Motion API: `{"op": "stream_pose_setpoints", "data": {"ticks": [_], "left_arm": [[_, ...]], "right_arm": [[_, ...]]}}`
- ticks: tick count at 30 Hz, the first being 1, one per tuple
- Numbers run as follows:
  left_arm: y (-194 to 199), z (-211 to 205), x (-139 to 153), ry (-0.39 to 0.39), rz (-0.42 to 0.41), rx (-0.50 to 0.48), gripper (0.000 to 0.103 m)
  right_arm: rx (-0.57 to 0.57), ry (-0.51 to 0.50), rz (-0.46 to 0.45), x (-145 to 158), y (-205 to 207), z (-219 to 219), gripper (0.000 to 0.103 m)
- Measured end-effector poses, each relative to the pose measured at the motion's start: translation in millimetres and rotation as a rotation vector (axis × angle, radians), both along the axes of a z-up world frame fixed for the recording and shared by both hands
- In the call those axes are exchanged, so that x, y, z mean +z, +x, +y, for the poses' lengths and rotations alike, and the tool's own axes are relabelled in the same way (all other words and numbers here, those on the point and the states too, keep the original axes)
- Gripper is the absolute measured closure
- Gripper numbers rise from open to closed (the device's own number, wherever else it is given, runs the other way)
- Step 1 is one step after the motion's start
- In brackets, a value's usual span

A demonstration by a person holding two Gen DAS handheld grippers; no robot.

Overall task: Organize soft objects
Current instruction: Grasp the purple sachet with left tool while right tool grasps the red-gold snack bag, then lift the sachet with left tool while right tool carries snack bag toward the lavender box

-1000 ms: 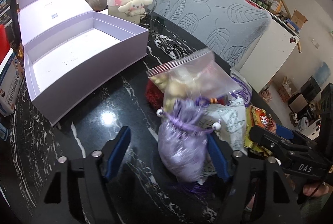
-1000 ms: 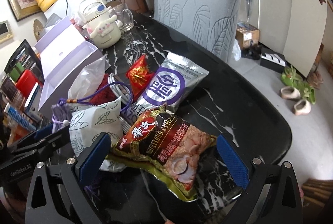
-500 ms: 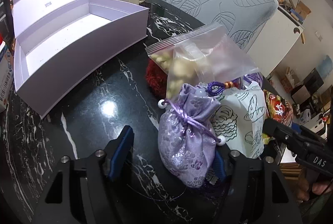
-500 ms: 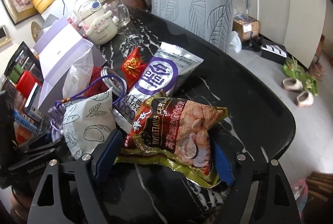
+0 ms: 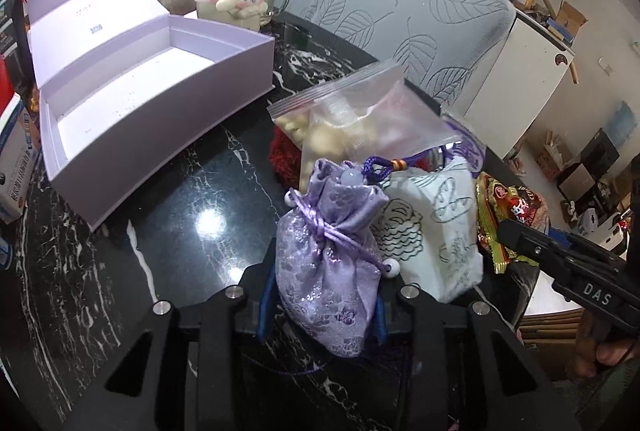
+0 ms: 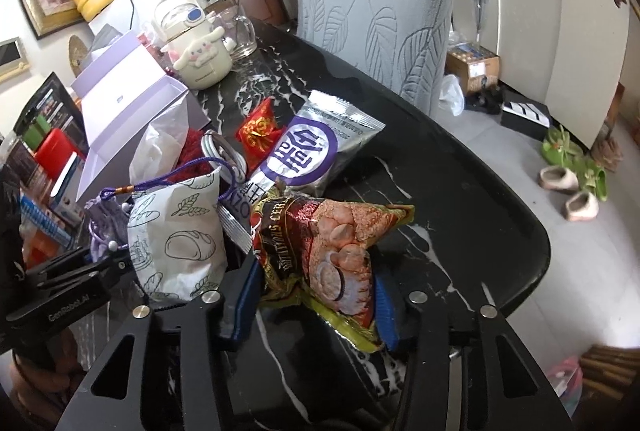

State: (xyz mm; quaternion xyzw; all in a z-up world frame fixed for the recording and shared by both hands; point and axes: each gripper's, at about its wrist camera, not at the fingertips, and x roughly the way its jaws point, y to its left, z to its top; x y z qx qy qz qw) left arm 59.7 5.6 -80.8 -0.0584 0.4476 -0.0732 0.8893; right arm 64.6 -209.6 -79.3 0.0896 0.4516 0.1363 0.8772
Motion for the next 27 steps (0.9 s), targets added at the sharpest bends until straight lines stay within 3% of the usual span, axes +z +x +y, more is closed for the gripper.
{"op": "stream_pose_setpoints", "data": {"ticks": [12,27], "left_arm": [[-30,-1,26,0.002,-0.086,0.012,0.066],[-71,24,55,0.028,-0.182,0.118,0.066]], "right_arm": [[0.013,0.016,-0.084,22,-20,0,0.058],[0.178,0.050,-0.191,51,-42,31,0.058]]}}
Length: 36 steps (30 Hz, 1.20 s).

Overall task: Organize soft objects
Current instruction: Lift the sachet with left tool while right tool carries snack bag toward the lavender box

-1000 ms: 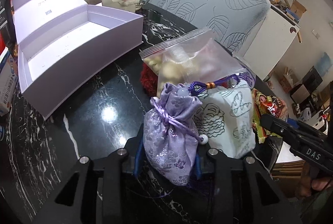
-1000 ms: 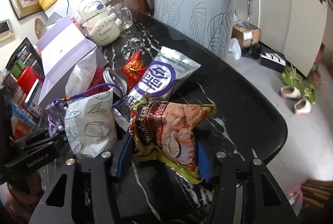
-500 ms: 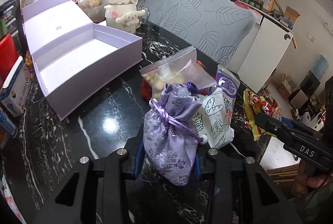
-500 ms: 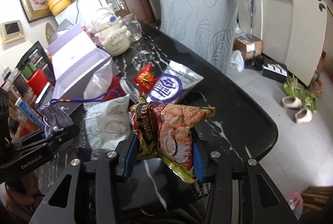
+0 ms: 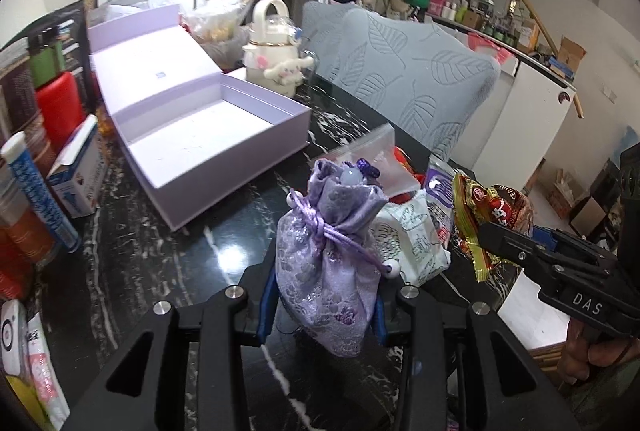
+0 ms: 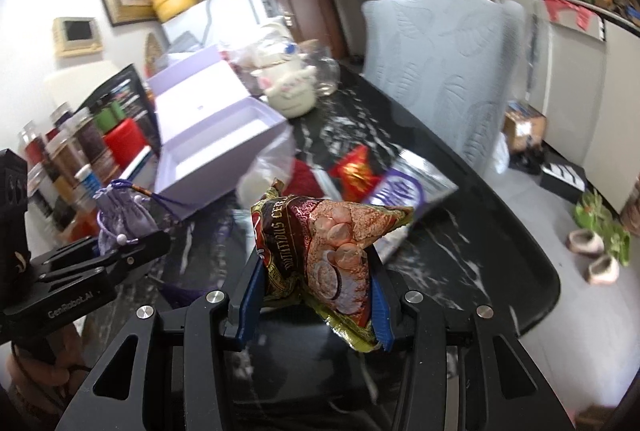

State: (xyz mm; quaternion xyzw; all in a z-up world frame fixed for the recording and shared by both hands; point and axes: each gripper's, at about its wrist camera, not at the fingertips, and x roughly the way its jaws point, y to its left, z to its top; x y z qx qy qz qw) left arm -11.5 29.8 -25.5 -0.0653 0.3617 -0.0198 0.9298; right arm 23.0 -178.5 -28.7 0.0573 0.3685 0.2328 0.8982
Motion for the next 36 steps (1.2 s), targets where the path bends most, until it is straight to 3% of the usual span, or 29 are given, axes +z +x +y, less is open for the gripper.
{"op": "stream_pose_setpoints", "data": {"ticks": [17,25,36], "left_arm": [[-24,49,28,0.046,-0.054,0.184,0.066],[-20,67,44,0.071,-0.083,0.212,0.066],[5,84,69,0.111,-0.134,0.218,0.066]], "right_arm": [[0.271,0.028,-0.033,15,0,69,0.058],[0.370,0.014,-0.074,28,6,102,0.058],[0.423,0.000,-0.140,56,28,132,0.058]]}}
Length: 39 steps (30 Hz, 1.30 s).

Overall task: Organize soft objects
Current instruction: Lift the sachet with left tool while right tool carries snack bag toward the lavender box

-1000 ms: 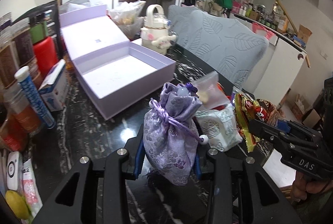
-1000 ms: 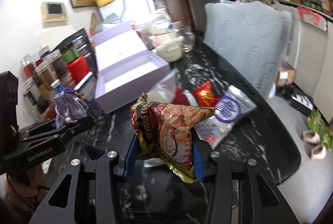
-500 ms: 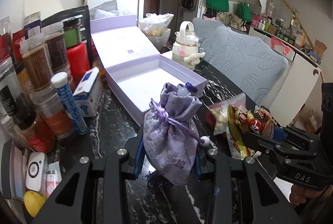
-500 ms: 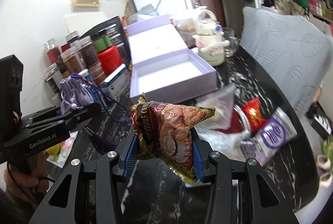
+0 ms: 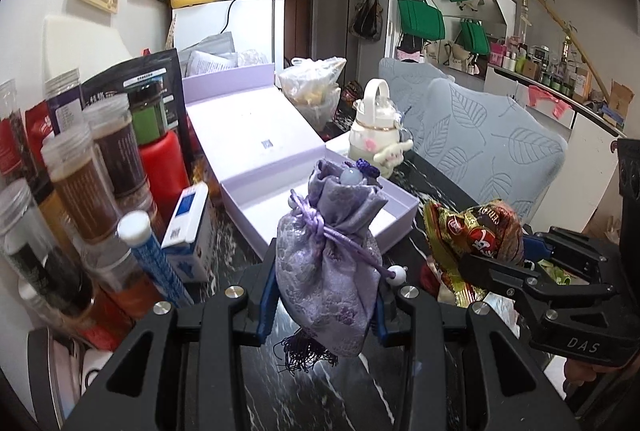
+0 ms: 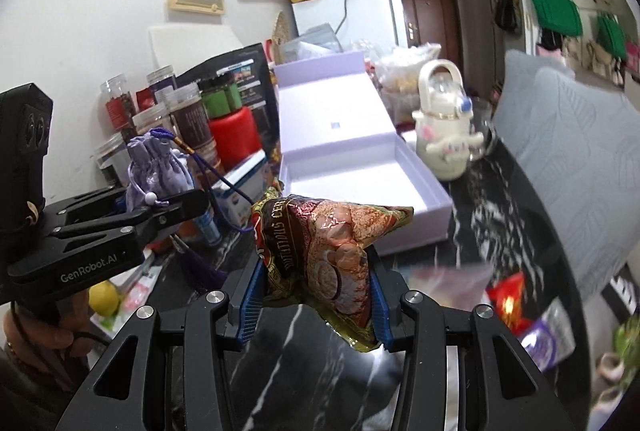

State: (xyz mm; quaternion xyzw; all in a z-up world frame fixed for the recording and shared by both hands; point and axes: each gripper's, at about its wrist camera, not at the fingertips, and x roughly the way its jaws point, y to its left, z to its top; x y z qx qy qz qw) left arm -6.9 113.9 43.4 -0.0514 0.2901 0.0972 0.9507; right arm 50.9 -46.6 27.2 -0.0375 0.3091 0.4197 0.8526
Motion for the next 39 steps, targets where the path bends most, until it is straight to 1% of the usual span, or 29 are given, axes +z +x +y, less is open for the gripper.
{"op": "stream_pose_setpoints", "data": {"ticks": [3,7,16,23,32,39], "left_arm": [[11,6,4,0.004,-0.009,0.002,0.066],[25,14,10,0.011,-0.016,0.005,0.066],[68,32,17,0.015,-0.013,0.008,0.066],[100,43,19,0.014,-0.014,0.019,0.066],[142,62,13,-0.002,0.003,0.042,0.066],[174,76,-1,-0.013,0.042,0.063,0.066]], "right_arm": [[0.012,-0.010,-0.036,10,7,8,0.058],[0.031,-0.013,-0.059,20,20,19,0.058],[0.070,-0.014,-0.064,36,58,45,0.058],[0.065,-0.031,-0.072,43,94,61,0.058],[0.057,-0.060,-0.083,49,138,83,0.058],[0.063,-0.103,-0.078,41,167,102,0.058]]}}
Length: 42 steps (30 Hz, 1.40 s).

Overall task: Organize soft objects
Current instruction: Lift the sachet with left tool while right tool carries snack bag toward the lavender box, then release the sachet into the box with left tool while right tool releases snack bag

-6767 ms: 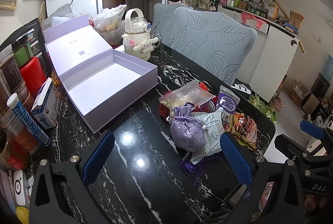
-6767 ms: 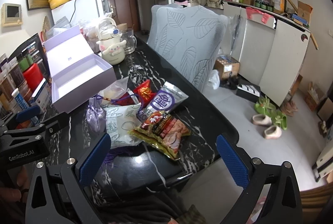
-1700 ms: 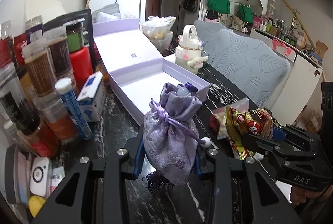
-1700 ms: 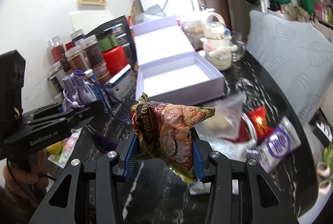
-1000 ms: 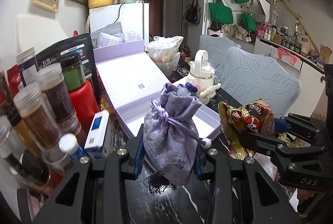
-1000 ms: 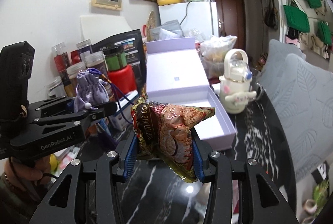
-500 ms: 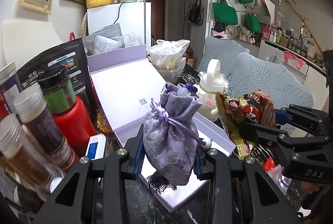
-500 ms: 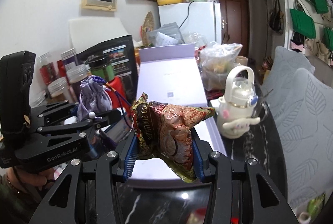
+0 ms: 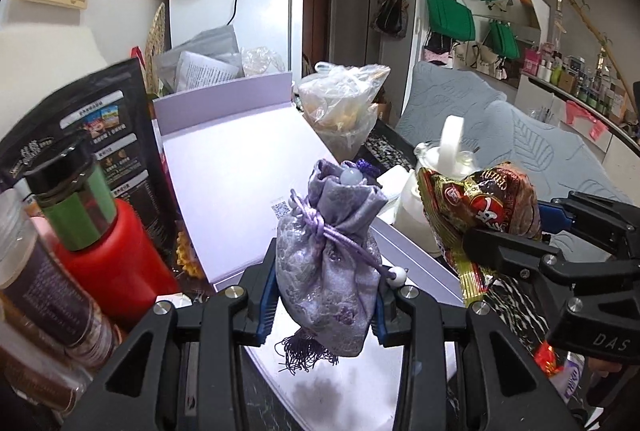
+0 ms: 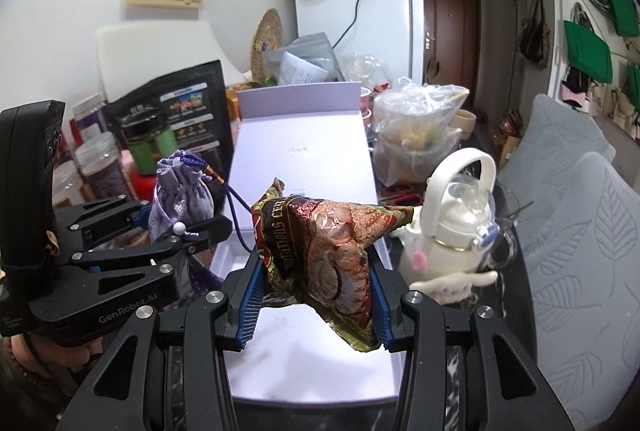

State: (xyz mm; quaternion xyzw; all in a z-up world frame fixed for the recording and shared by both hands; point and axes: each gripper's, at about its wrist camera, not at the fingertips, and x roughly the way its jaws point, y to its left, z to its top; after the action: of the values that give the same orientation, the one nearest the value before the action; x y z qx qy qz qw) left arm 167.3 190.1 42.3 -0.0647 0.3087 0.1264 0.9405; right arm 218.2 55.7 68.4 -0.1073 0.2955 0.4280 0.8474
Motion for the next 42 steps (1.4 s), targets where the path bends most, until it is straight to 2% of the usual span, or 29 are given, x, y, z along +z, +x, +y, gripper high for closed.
{"op": "stream_pose_setpoints", "data": {"ticks": [13,15,17,19,26,28,30,42], "left_arm": [[40,18,-24,0.007,0.065,0.070,0.066],[46,23,-29,-0.015,0.095,0.072,0.066],[52,28,-38,-0.049,0.147,0.074,0.066],[56,31,-46,-0.049,0.187,0.098,0.065],[53,29,-49,-0.037,0.195,0.118,0.064],[53,28,-47,-0.033,0.192,0.119,0.054],[51,29,-43,-0.030,0.178,0.125,0.025],[34,23,-20,-0.007,0.139,0.146,0.024]], "right_arm": [[0.003,-0.049,0.014,-20,36,25,0.055],[-0.005,-0.056,0.016,-23,39,28,0.051],[-0.017,-0.073,0.022,-28,43,30,0.041],[-0.024,-0.076,0.024,-32,46,30,0.036],[-0.038,-0.099,0.024,-35,49,28,0.036],[-0.043,-0.103,0.021,-35,49,27,0.035],[-0.044,-0.102,0.021,-34,48,26,0.035],[-0.057,-0.088,-0.002,-20,37,16,0.035]]}}
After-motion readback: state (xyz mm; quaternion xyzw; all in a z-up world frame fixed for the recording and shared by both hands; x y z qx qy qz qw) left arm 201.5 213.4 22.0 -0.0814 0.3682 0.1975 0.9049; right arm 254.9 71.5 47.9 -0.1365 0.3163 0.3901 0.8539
